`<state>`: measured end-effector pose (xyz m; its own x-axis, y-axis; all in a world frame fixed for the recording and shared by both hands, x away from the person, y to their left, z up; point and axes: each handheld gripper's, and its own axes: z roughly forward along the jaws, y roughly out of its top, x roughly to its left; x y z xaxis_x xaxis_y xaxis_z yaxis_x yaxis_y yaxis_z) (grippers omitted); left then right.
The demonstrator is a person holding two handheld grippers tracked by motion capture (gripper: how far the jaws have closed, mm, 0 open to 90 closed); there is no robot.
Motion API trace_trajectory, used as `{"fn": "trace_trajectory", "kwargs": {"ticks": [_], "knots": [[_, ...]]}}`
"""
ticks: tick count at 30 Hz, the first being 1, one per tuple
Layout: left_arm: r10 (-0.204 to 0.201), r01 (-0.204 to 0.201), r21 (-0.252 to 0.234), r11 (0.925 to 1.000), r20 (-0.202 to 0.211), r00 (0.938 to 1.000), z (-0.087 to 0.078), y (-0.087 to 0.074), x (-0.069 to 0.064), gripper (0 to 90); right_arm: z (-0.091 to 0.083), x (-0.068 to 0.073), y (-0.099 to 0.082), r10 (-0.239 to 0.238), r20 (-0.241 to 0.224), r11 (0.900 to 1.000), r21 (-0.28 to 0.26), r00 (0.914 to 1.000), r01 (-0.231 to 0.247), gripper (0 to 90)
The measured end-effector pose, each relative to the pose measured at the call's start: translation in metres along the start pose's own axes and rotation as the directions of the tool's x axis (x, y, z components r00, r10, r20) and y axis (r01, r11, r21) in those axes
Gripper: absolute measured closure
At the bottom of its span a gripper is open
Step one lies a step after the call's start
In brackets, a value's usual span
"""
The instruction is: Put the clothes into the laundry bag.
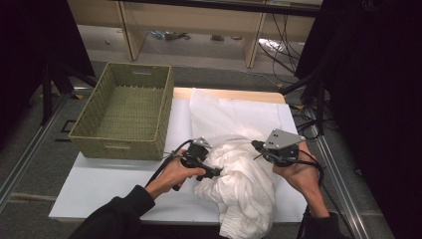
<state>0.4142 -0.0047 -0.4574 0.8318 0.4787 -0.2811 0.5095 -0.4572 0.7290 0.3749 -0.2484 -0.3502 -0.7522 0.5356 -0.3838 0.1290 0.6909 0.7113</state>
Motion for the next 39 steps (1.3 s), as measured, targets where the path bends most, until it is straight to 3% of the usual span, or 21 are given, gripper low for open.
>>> {"fn": "trace_trajectory", "kwargs": {"ticks": [2,5,6,8,10,11,13,14,16,17,19,21,22,23,24,26,28,32,34,36,39], "knots": [[0.053,-0.053,-0.003,0.9986,0.021,0.9984,0.005,0.006,-0.009,66.6,0.002,0.001,0.0,-0.001,-0.003,1.0,0.003,1.0,0.001,90.0],[0.064,-0.062,-0.041,0.9973,0.062,0.996,0.007,0.018,-0.017,74.9,0.004,0.002,-0.001,0.002,-0.021,1.0,-0.002,0.9998,-0.002,90.0],[0.086,-0.083,-0.041,0.9957,0.067,0.994,0.008,0.023,-0.016,75.6,0.003,0.003,0.0,-0.001,-0.034,1.0,0.003,0.9994,0.002,90.0],[0.043,-0.041,-0.03,0.9987,0.063,0.9971,0.01,0.033,-0.011,76.4,0.001,0.004,0.001,-0.011,-0.031,0.9999,0.012,0.9995,0.011,90.0],[0.0,0.0,-0.014,0.9999,0.018,0.9998,0.012,0.043,-0.001,76.5,-0.001,0.003,0.001,-0.01,-0.037,0.9999,0.007,0.9993,0.01,90.0],[-0.045,0.045,-0.027,0.9986,-0.001,0.999,0.013,0.048,0.006,76.5,-0.002,0.003,0.001,-0.012,-0.037,0.9999,0.004,0.9992,0.012,90.0],[-0.153,0.152,-0.063,0.9864,-0.02,0.988,0.015,0.05,0.021,76.0,-0.003,0.003,0.0,-0.012,-0.042,0.9999,0.006,0.999,0.012,90.0],[-0.177,0.174,-0.07,0.9822,-0.038,0.9834,0.019,0.049,0.027,75.0,-0.002,0.003,-0.001,-0.015,-0.045,0.9998,0.01,0.9989,0.015,90.0],[-0.191,0.187,-0.056,0.9807,-0.063,0.9796,0.025,0.043,0.032,70.3,0.0,0.003,-0.004,-0.006,-0.049,0.9998,0.018,0.9988,0.007,90.0],[-0.213,0.209,-0.066,0.9756,-0.051,0.9757,0.024,0.04,0.033,66.6,0.002,0.003,-0.004,-0.003,-0.05,0.9999,0.015,0.9987,0.004,90.0],[-0.221,0.217,-0.074,0.9735,-0.053,0.9739,0.017,0.037,0.031,55.2,0.002,0.004,-0.005,0.0,-0.057,0.9998,0.02,0.9984,0.001,90.0],[-0.172,0.168,-0.051,0.9845,-0.08,0.9819,0.001,0.036,0.025,38.5,0.002,0.003,-0.003,-0.007,-0.049,0.9999,0.012,0.9988,0.008,90.0],[-0.172,0.168,-0.051,0.9845,-0.08,0.9819,0.001,0.036,0.025,33.9,0.002,0.003,-0.003,-0.007,-0.049,0.9999,0.012,0.9988,0.008,90.0],[-0.132,0.128,-0.047,0.9906,-0.1,0.9861,-0.014,0.033,0.02,33.9,0.001,0.002,-0.003,-0.008,-0.043,0.9999,0.01,0.999,0.008,90.0],[-0.109,0.104,-0.053,0.9931,-0.102,0.9888,-0.024,0.031,0.016,28.0,0.0,0.001,-0.002,-0.008,-0.038,0.9999,0.006,0.9992,0.009,90.0],[-0.051,0.047,-0.043,0.998,-0.096,0.9941,-0.04,0.024,0.013,25.5,-0.002,0.001,-0.002,0.004,-0.034,1.0,0.005,0.9994,-0.003,90.0],[-0.039,0.04,0.002,0.9992,-0.108,0.9933,-0.046,0.014,0.014,24.1,-0.002,0.0,-0.002,0.004,-0.033,1.0,0.005,0.9994,-0.003,90.0],[-0.014,0.026,0.141,0.9897,-0.085,0.9962,-0.027,-0.009,0.018,23.8,0.0,0.002,0.0,-0.005,-0.037,1.0,0.006,0.9993,0.005,90.0],[-0.017,0.029,0.15,0.9883,-0.08,0.9967,-0.013,-0.011,0.02,23.4,0.0,0.003,0.0,0.007,-0.036,0.9999,0.01,0.9993,-0.007,90.0],[-0.029,0.033,0.106,0.9938,-0.041,0.9987,0.002,-0.009,0.02,30.2,0.001,0.003,0.0,0.002,-0.038,1.0,0.01,0.9993,-0.002,90.0],[0.038,-0.038,0.05,0.9981,0.007,0.9993,0.016,-0.002,0.015,56.4,0.004,0.003,-0.001,-0.013,-0.043,0.9999,0.007,0.999,0.013,90.0]]}}
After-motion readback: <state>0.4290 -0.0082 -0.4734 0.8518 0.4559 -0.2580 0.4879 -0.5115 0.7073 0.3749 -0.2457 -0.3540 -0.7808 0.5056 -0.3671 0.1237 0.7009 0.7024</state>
